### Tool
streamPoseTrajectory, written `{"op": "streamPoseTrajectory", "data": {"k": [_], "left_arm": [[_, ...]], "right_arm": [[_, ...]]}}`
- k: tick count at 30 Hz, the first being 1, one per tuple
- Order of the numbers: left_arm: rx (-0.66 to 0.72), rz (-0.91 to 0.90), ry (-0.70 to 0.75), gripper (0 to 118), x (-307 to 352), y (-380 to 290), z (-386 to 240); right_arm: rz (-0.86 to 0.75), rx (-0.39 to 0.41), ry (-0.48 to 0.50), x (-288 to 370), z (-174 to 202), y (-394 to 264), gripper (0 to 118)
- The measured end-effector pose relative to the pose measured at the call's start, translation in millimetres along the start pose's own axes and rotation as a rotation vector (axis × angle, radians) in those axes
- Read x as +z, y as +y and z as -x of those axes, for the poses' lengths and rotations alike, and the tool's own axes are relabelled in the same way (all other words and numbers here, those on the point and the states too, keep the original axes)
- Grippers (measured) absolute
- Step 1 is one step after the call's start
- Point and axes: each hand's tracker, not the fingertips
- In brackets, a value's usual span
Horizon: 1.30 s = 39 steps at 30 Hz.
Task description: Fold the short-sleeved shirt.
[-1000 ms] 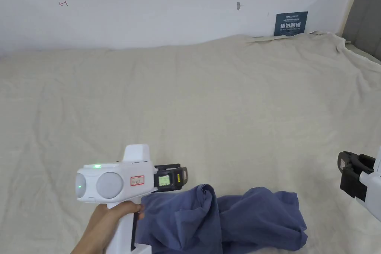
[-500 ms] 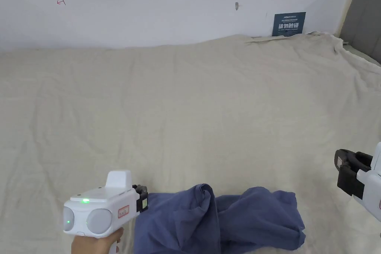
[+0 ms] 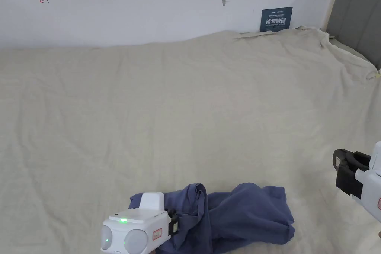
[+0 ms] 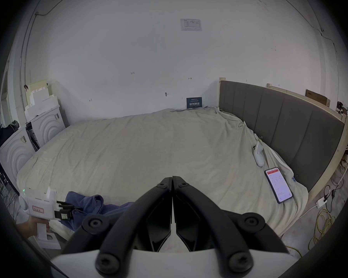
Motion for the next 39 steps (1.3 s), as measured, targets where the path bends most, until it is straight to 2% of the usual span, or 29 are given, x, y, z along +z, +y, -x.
{"op": "streamPoseTrajectory", "data": {"k": [11, 19, 26, 30, 34, 36, 37, 39], "left_arm": [[-0.004, 0.021, -0.093, 0, -22, -6, -53], [-0.061, 0.017, -0.072, 0, -23, -6, -67], [-0.023, -0.018, -0.121, 0, 18, 21, -49], [0.014, -0.024, -0.186, 0, 49, 47, -15], [0.117, -0.019, -0.232, 0, 70, 62, 32], [0.186, -0.009, -0.251, 8, 74, 64, 58], [0.217, -0.002, -0.258, 20, 75, 64, 71], [0.243, 0.023, -0.243, 57, 73, 62, 92]], "right_arm": [[0.001, -0.01, -0.018, 3, -10, -1, 0], [0.002, -0.013, -0.03, 5, -15, -2, 0], [-0.001, -0.01, -0.027, 5, -13, 1, 0], [-0.006, -0.007, -0.024, 5, -10, 4, 0], [-0.008, -0.002, -0.018, 4, -5, 6, 0], [-0.006, 0.001, -0.015, 2, -3, 6, 0], [-0.005, 0.002, -0.013, 2, -1, 7, 0], [-0.004, 0.005, -0.01, 0, 1, 7, 0]]}}
